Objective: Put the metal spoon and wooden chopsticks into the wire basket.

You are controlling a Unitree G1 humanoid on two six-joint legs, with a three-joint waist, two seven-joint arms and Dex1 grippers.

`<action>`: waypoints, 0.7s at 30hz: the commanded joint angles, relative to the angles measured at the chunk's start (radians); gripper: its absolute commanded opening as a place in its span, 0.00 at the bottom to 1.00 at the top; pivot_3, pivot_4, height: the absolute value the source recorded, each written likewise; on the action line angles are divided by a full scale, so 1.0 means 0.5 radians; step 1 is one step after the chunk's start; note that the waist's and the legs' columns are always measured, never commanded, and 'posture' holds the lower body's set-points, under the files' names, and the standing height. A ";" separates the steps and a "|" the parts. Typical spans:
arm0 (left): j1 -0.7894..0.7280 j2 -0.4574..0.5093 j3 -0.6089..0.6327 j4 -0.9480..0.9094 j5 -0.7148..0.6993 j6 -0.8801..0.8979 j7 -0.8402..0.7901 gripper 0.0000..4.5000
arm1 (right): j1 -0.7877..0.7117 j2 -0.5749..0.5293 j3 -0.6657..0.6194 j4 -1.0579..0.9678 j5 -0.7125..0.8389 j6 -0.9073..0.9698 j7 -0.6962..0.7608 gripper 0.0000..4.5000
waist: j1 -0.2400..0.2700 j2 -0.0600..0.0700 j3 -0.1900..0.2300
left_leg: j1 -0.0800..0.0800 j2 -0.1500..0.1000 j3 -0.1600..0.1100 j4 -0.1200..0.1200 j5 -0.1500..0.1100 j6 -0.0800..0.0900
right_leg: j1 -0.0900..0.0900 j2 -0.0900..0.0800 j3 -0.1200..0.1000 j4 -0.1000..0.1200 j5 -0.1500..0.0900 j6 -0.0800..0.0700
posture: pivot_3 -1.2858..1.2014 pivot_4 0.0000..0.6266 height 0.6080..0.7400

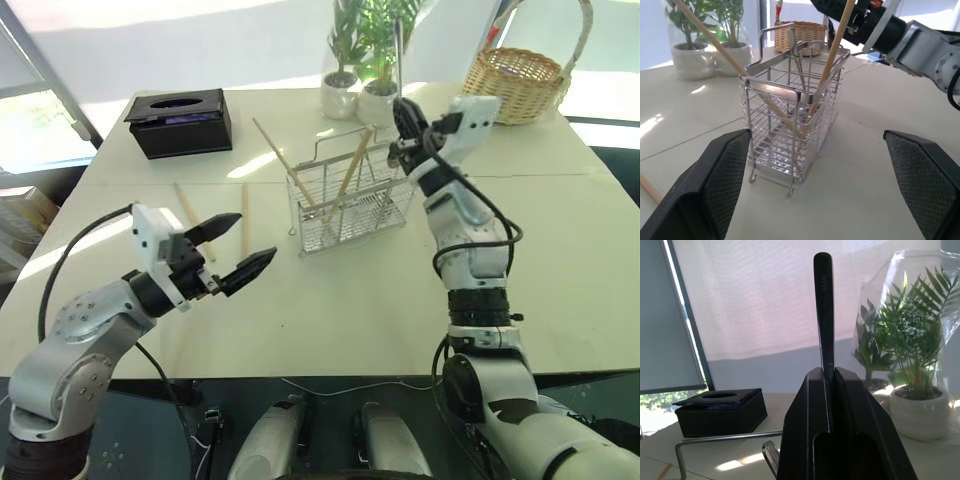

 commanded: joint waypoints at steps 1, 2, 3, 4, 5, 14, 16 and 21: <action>0.008 0.002 0.064 -0.082 -0.030 -0.017 0.031 1.00 | -0.089 0.012 0.004 0.048 -0.019 -0.149 0.032 0.01 | 0.000 0.000 0.000 | 0.000 0.000 0.000 0.000 0.000 0.000 | 0.000 0.000 0.000 0.001 0.000 0.000 | 0.52 0.24 1.00; 0.010 0.003 0.066 -0.085 -0.032 -0.017 0.038 1.00 | -0.088 0.012 0.003 0.070 -0.024 -0.169 0.034 0.01 | 0.000 0.000 0.000 | 0.000 0.000 0.000 0.000 0.000 -0.001 | 0.000 0.000 0.000 0.001 0.000 0.000 | 0.52 0.24 1.00; 0.011 0.004 0.067 -0.088 -0.034 -0.017 0.043 1.00 | -0.086 0.011 0.003 0.087 -0.029 -0.185 0.035 0.08 | 0.000 0.000 0.000 | 0.000 0.000 0.000 0.000 0.001 -0.001 | 0.000 0.000 0.000 0.002 0.000 0.000 | 0.52 0.24 1.00; 0.013 0.004 0.066 -0.091 -0.037 -0.017 0.049 1.00 | -0.082 0.011 0.003 0.099 -0.033 -0.198 0.033 0.16 | 0.000 0.000 0.000 | 0.000 0.000 0.000 0.000 0.001 -0.001 | -0.001 0.000 0.000 0.002 0.000 0.000 | 0.52 0.24 1.00; 0.015 0.004 0.067 -0.095 -0.040 -0.016 0.053 1.00 | -0.077 0.012 0.002 0.105 -0.033 -0.207 0.033 0.23 | 0.000 0.000 0.000 | 0.000 0.000 0.000 0.000 0.001 -0.001 | -0.001 0.000 0.000 0.002 0.000 0.000 | 0.52 0.24 1.00; 0.035 0.028 0.080 -0.100 -0.079 -0.005 0.038 1.00 | -0.050 -0.003 0.003 0.041 -0.040 -0.188 -0.013 0.99 | 0.000 0.000 0.000 | 0.000 0.000 0.000 0.000 0.001 -0.002 | -0.002 0.000 0.000 0.003 0.000 -0.001 | 0.52 0.24 1.00; 0.033 0.034 0.081 -0.093 -0.079 -0.008 0.028 1.00 | -0.055 -0.015 -0.001 0.013 -0.040 -0.174 -0.022 0.99 | 0.000 0.000 0.000 | 0.000 0.000 0.000 0.000 0.001 -0.002 | -0.002 0.000 0.000 0.003 0.000 -0.001 | 0.52 0.24 1.00; 0.031 0.037 0.074 -0.070 -0.064 -0.020 0.009 1.00 | -0.095 -0.054 -0.021 -0.108 -0.017 -0.100 -0.057 0.99 | 0.001 0.000 0.000 | 0.000 0.000 0.000 -0.001 0.001 -0.002 | -0.002 0.000 0.001 0.003 0.000 -0.001 | 0.52 0.24 1.00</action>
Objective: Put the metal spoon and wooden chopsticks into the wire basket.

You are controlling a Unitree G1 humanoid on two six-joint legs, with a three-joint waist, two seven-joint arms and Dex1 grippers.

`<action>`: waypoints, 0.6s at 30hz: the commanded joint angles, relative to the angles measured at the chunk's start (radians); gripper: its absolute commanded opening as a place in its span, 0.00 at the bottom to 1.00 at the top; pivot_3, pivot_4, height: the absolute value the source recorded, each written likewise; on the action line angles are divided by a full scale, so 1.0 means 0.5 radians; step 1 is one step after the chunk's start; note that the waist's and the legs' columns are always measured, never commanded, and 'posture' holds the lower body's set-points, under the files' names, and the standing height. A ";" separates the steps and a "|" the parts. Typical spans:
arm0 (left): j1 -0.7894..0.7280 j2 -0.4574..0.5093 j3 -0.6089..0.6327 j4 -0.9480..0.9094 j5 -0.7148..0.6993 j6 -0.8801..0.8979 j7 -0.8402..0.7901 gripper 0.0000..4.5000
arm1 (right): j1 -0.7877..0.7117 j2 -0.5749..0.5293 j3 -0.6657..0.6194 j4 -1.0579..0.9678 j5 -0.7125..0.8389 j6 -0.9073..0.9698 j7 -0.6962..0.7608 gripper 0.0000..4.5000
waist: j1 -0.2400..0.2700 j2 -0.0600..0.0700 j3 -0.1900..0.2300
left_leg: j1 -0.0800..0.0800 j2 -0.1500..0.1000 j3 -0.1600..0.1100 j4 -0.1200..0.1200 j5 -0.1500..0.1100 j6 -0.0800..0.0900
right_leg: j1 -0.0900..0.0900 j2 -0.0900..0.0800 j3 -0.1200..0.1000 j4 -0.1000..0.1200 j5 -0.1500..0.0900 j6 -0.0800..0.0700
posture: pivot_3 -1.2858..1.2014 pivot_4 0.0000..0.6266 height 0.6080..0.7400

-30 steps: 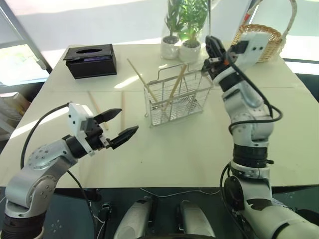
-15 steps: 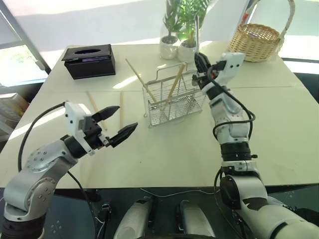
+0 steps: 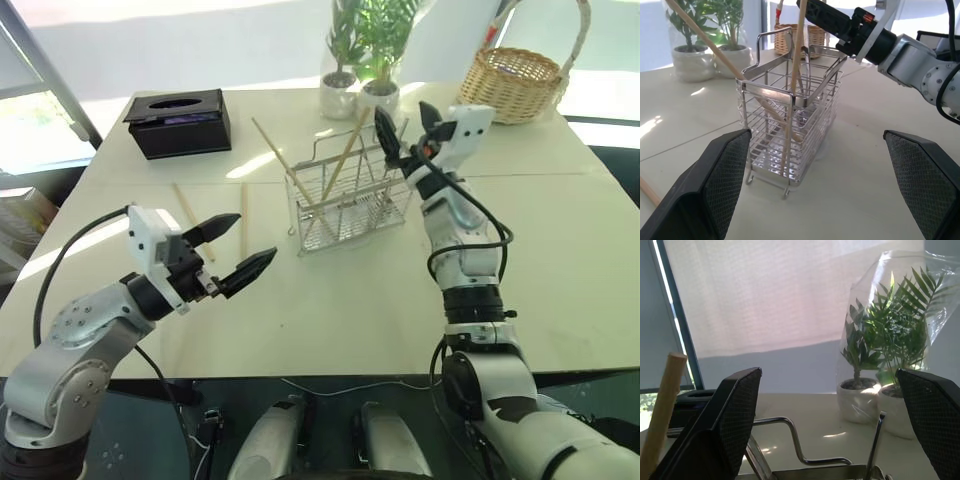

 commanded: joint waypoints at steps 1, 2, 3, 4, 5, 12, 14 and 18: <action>0.004 0.017 0.055 -0.026 -0.006 -0.032 -0.022 1.00 | -0.085 -0.044 -0.022 -0.203 0.028 0.049 -0.027 0.99 | 0.000 0.000 0.000 | 0.000 0.000 0.000 0.000 0.000 0.000 | 0.000 0.000 0.000 0.000 0.000 0.000 | 0.52 0.24 1.00; 0.008 0.014 0.054 -0.023 -0.002 -0.036 -0.023 1.00 | -0.091 -0.061 -0.028 -0.245 0.035 0.081 -0.036 0.99 | 0.000 0.000 0.000 | 0.000 0.000 0.000 0.000 0.000 0.000 | 0.000 0.000 0.000 0.000 0.000 0.000 | 0.52 0.24 1.00; 0.012 0.011 0.052 -0.021 0.003 -0.040 -0.024 1.00 | -0.095 -0.079 -0.034 -0.284 0.041 0.112 -0.044 0.99 | 0.001 0.000 0.000 | 0.000 0.000 0.000 -0.001 0.000 0.000 | 0.000 0.000 0.000 0.000 0.000 0.000 | 0.52 0.24 1.00; 0.020 0.007 0.050 -0.018 0.012 -0.046 -0.025 1.00 | -0.097 -0.104 -0.038 -0.328 0.044 0.152 -0.052 0.99 | 0.002 0.000 0.000 | 0.000 0.000 0.000 -0.001 0.000 0.000 | -0.001 0.000 0.000 0.000 0.000 0.000 | 0.52 0.24 1.00; 0.028 0.003 0.048 -0.015 0.022 -0.052 -0.025 1.00 | -0.097 -0.131 -0.041 -0.371 0.045 0.195 -0.059 0.99 | 0.001 0.000 0.000 | 0.000 0.000 0.000 -0.001 0.000 0.000 | -0.001 0.000 0.000 0.000 0.000 -0.001 | 0.52 0.24 1.00; 0.088 -0.056 0.046 0.052 0.224 -0.167 0.055 1.00 | -0.032 -0.557 0.016 -0.890 0.251 1.083 0.095 0.99 | 0.016 0.000 0.000 | -0.001 0.000 0.000 -0.005 0.000 0.000 | -0.003 0.000 0.001 -0.001 -0.004 -0.006 | 0.52 0.24 1.00; 0.094 -0.080 0.023 0.094 0.327 -0.205 0.105 1.00 | -0.024 -0.702 0.023 -1.021 0.376 1.442 0.146 0.99 | 0.015 0.000 0.000 | -0.002 0.000 0.000 -0.006 0.000 0.000 | -0.003 -0.001 0.001 -0.003 -0.004 -0.008 | 0.52 0.24 1.00; 0.033 -0.212 -0.072 0.293 0.702 -0.213 0.464 1.00 | 0.038 -1.180 0.044 -1.403 0.924 2.125 0.623 0.99 | 0.019 -0.001 0.001 | -0.003 0.001 0.000 -0.008 -0.001 0.002 | -0.002 -0.003 0.001 -0.009 -0.005 -0.008 | 0.52 0.24 1.00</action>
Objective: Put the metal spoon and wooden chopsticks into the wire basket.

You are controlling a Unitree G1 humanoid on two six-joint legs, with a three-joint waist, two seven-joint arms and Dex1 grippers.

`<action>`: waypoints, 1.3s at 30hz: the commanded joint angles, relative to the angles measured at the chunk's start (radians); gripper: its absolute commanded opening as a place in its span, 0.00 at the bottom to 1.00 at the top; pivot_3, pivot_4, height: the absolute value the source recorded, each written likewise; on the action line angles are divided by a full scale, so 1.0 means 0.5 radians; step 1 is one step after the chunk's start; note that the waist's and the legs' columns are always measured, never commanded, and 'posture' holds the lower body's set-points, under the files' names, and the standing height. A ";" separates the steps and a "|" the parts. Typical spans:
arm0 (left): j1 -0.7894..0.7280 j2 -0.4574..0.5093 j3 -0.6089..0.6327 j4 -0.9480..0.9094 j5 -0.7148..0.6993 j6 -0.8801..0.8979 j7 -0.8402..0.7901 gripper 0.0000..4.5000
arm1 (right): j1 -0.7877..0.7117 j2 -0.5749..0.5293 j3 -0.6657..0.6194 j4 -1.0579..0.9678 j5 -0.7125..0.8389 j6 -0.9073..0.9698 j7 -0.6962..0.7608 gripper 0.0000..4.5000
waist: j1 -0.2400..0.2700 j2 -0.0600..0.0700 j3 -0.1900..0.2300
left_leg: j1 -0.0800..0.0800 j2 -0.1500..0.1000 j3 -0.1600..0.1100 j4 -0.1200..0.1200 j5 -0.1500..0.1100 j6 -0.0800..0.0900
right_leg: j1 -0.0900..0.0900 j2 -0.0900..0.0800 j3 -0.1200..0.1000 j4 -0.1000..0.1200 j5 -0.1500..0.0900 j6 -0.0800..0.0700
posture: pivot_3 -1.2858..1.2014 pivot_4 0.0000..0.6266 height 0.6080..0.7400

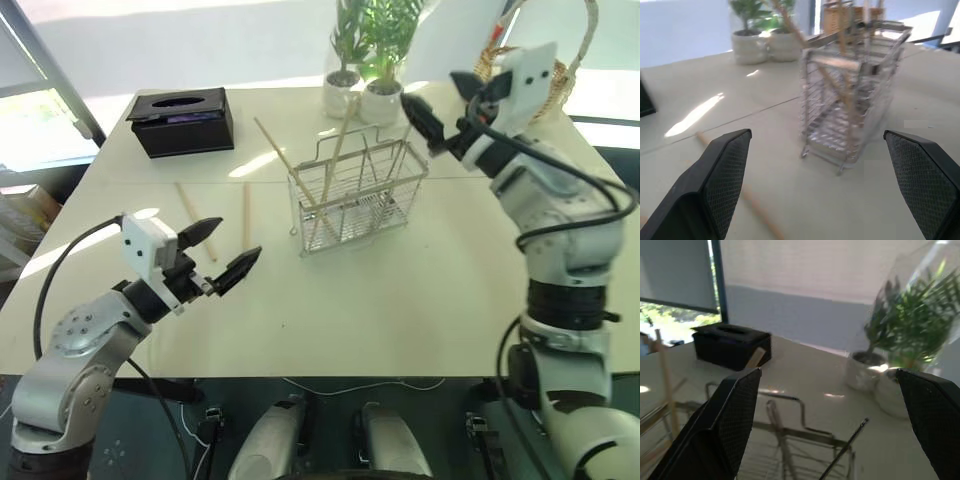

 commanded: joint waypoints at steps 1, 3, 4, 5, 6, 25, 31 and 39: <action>-0.075 -0.121 -0.012 0.129 0.216 0.051 0.322 1.00 | 0.041 -0.347 0.002 -0.408 0.492 0.451 0.451 0.99 | 0.004 -0.001 0.001 | -0.003 0.000 0.000 0.000 -0.001 0.001 | 0.003 -0.001 0.000 -0.002 0.000 0.000 | 0.52 0.24 1.00; -0.145 -0.226 0.034 0.185 0.190 0.212 0.496 1.00 | 0.077 -0.531 -0.006 -0.520 0.616 0.491 0.647 0.99 | -0.006 -0.009 0.005 | -0.006 0.001 0.001 0.001 -0.003 0.005 | 0.006 -0.001 -0.001 -0.004 0.000 0.001 | 0.52 0.24 1.00; -0.184 -0.270 0.051 0.212 0.189 0.295 0.582 1.00 | 0.079 -0.599 -0.019 -0.540 0.658 0.503 0.722 0.99 | -0.005 -0.011 0.006 | -0.006 0.001 0.001 0.001 -0.003 0.005 | 0.006 -0.001 -0.001 -0.005 0.000 0.002 | 0.52 0.24 1.00; -0.215 -0.291 0.046 0.241 0.215 0.312 0.613 1.00 | 0.060 -0.643 -0.031 -0.530 0.683 0.512 0.759 0.99 | -0.005 -0.013 0.007 | -0.007 0.001 0.001 0.001 -0.003 0.006 | 0.006 -0.001 -0.001 -0.006 0.000 0.002 | 0.52 0.24 1.00; -0.239 -0.302 0.037 0.265 0.234 0.318 0.619 1.00 | 0.040 -0.673 -0.031 -0.520 0.691 0.507 0.781 0.99 | -0.005 -0.015 0.008 | -0.007 0.001 0.001 0.003 -0.004 0.006 | 0.007 -0.001 -0.001 -0.006 0.001 0.004 | 0.52 0.24 1.00; -0.829 -0.488 -0.343 0.937 0.637 0.141 0.597 1.00 | 0.092 -0.602 0.064 -0.498 0.572 0.379 0.672 0.99 | 0.003 -0.025 0.013 | -0.018 0.004 0.010 0.023 -0.010 0.015 | 0.006 -0.002 -0.002 -0.010 0.012 0.023 | 0.52 0.24 1.00; -0.970 -0.549 -0.391 1.142 0.763 0.088 0.618 1.00 | 0.192 -0.637 0.110 -0.486 0.411 0.462 0.467 0.99 | 0.000 -0.025 0.012 | -0.025 0.003 0.011 0.025 -0.010 0.015 | 0.000 -0.002 -0.002 -0.009 0.016 0.030 | 0.52 0.24 1.00; -1.122 -0.654 -0.439 1.517 0.909 0.016 0.672 1.00 | 0.183 -0.551 0.081 -0.471 0.393 0.565 0.295 0.99 | 0.004 -0.026 0.012 | -0.032 0.003 0.012 0.033 -0.008 0.017 | -0.007 -0.002 -0.002 -0.003 0.020 0.032 | 0.52 0.24 1.00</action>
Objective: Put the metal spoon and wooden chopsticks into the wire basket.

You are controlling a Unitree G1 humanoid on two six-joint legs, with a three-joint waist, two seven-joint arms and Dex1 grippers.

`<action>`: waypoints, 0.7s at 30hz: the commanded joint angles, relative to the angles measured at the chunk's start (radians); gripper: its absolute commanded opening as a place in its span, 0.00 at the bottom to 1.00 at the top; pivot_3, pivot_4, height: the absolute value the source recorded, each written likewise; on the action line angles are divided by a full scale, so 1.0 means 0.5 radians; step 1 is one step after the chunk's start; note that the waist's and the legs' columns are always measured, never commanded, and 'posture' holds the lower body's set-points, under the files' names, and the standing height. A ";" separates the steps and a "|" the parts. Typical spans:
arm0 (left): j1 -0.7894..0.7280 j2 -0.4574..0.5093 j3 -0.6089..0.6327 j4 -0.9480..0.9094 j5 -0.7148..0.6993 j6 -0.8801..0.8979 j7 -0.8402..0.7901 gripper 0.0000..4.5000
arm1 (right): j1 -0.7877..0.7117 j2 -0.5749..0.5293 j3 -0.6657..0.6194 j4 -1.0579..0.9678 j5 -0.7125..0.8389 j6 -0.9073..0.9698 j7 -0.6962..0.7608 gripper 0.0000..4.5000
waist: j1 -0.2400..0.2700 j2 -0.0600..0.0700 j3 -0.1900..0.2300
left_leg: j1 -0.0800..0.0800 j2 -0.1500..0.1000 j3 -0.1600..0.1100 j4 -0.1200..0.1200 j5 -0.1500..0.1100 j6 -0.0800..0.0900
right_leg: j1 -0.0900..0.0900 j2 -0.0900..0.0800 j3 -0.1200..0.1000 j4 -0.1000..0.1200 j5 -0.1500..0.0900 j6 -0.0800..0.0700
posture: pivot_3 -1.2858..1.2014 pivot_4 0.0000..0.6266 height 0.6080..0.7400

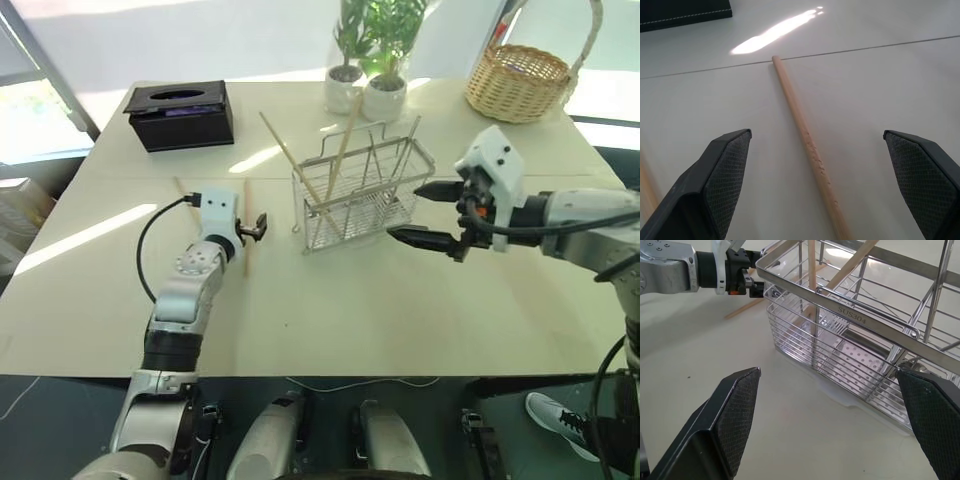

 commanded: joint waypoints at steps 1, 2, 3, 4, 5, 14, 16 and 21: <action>-0.084 -0.036 -0.014 0.172 0.081 -0.063 0.042 1.00 | -0.037 0.026 -0.053 -0.030 -0.017 -0.004 -0.053 0.99 | 0.000 0.000 0.000 | 0.000 0.000 0.000 0.000 0.000 0.000 | 0.001 0.000 0.000 0.000 0.000 0.001 | 0.52 0.24 1.00; -0.105 -0.046 -0.016 0.231 0.096 -0.064 0.049 1.00 | -0.041 0.033 -0.052 -0.029 -0.022 -0.005 -0.064 0.99 | 0.002 0.000 0.000 | 0.000 0.000 0.000 0.001 0.000 0.000 | 0.001 0.000 0.000 0.000 0.001 0.001 | 0.52 0.24 1.00; -0.124 -0.055 -0.016 0.279 0.112 -0.061 0.064 1.00 | -0.043 0.039 -0.054 -0.028 -0.025 -0.007 -0.073 0.99 | 0.006 0.000 -0.001 | 0.000 0.000 0.000 0.002 0.000 0.000 | 0.001 0.000 0.000 0.000 0.001 0.002 | 0.52 0.24 1.00; -0.147 -0.064 -0.012 0.331 0.121 -0.046 0.076 1.00 | -0.046 0.045 -0.056 -0.027 -0.027 -0.008 -0.082 0.99 | 0.007 0.000 -0.001 | 0.000 0.000 0.000 0.003 -0.001 -0.001 | 0.002 0.000 0.000 0.001 0.002 0.002 | 0.52 0.24 1.00; -0.166 -0.070 -0.008 0.370 0.129 -0.026 0.088 1.00 | -0.049 0.050 -0.057 -0.027 -0.029 -0.008 -0.089 0.99 | 0.007 0.000 -0.001 | 0.001 0.000 0.000 0.004 -0.001 -0.002 | 0.002 0.000 0.000 0.002 0.003 0.002 | 0.52 0.24 1.00; -0.308 -0.135 0.166 0.429 0.093 0.482 0.333 1.00 | -0.043 0.061 -0.063 -0.028 -0.053 -0.016 -0.112 0.99 | -0.007 0.001 -0.002 | 0.001 0.000 0.000 0.024 -0.002 -0.001 | 0.004 0.001 -0.001 0.004 0.011 0.011 | 0.52 0.24 1.00; -0.351 -0.128 0.173 0.369 0.112 0.655 0.391 1.00 | -0.042 0.064 -0.064 -0.025 -0.060 -0.022 -0.112 0.99 | -0.012 0.000 -0.003 | 0.002 0.000 0.000 0.027 -0.002 -0.001 | 0.004 0.001 -0.001 0.004 0.014 0.011 | 0.52 0.24 1.00; -0.435 -0.125 0.249 0.212 0.084 0.986 0.456 1.00 | -0.035 0.075 -0.061 -0.023 -0.070 -0.035 -0.108 0.99 | -0.029 0.000 -0.004 | 0.002 0.002 0.000 0.027 -0.002 -0.001 | 0.002 0.001 -0.001 0.004 0.021 0.013 | 0.52 0.24 1.00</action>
